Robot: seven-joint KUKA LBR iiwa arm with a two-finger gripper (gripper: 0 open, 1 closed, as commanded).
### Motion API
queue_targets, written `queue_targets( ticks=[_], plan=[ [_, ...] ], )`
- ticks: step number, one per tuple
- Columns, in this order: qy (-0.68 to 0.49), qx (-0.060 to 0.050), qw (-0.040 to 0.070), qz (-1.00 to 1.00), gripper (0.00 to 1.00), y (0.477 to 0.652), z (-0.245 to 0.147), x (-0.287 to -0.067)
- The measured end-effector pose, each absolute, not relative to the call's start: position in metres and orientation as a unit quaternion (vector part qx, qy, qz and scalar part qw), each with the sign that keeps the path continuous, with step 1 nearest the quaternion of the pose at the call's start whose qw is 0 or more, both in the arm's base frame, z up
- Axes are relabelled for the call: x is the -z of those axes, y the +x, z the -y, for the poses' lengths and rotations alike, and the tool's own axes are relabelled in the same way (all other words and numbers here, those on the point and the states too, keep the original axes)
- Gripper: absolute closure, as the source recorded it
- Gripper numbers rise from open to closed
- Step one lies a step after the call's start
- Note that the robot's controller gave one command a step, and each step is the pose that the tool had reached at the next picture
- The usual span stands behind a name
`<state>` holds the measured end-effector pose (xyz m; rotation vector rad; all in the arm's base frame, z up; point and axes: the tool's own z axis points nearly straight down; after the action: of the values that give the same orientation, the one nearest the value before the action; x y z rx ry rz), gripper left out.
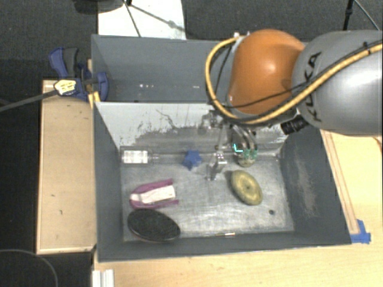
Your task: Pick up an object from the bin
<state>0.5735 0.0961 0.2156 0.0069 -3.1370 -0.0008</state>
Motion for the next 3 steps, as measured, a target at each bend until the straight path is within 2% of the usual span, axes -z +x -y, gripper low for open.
queue_targets(
  ticks=[1,2,3],
  plan=[
    [0.032,0.000,0.002,0.999,0.00,0.588,-0.109,-0.075],
    [-0.013,-0.001,0.001,1.000,0.00,0.584,-0.059,-0.089],
    [-0.207,0.003,0.003,0.978,0.00,0.585,-0.020,-0.073]
  ],
)
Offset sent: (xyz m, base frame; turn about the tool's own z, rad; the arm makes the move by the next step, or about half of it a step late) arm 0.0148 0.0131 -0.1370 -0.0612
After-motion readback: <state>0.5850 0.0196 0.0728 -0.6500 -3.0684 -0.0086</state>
